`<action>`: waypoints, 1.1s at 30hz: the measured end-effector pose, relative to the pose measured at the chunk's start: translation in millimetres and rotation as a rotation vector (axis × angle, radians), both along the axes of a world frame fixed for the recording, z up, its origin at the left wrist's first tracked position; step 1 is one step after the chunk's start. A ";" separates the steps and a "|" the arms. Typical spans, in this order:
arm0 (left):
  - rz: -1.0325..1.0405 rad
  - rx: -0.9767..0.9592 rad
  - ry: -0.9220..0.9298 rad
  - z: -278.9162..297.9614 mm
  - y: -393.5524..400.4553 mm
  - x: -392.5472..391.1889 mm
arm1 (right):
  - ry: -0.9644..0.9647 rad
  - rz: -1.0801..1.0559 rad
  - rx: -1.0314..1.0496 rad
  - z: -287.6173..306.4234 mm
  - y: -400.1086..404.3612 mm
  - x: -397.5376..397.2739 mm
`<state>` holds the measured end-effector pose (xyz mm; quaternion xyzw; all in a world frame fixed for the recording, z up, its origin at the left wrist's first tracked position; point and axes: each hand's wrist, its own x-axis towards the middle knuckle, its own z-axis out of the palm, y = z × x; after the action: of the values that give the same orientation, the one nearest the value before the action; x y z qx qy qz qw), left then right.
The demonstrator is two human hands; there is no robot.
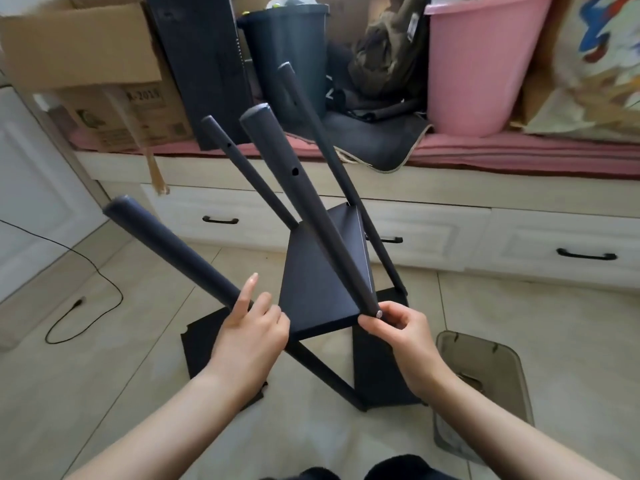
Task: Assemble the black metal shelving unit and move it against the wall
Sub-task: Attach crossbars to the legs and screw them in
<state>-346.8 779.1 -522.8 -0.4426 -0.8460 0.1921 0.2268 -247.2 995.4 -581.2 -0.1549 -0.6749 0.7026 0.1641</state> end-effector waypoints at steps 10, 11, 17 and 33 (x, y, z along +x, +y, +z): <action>-0.306 -0.213 0.191 56.1 10.0 4.8 | 0.056 -0.053 -0.182 -4.1 0.8 6.8; -0.332 -0.219 0.217 56.0 11.2 5.0 | 0.050 -0.061 -0.164 -3.9 1.6 7.9; -0.618 0.382 -0.069 27.5 -3.0 1.6 | 0.032 -0.091 -0.138 -3.6 15.3 12.7; 0.032 1.040 -1.438 -19.5 34.5 0.5 | -0.012 -0.038 -0.093 -23.5 48.2 11.9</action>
<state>-346.2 813.6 -542.3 -0.2851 -0.7702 -0.5380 -0.1900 -235.3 1043.7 -604.7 -0.1793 -0.6393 0.7291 0.1661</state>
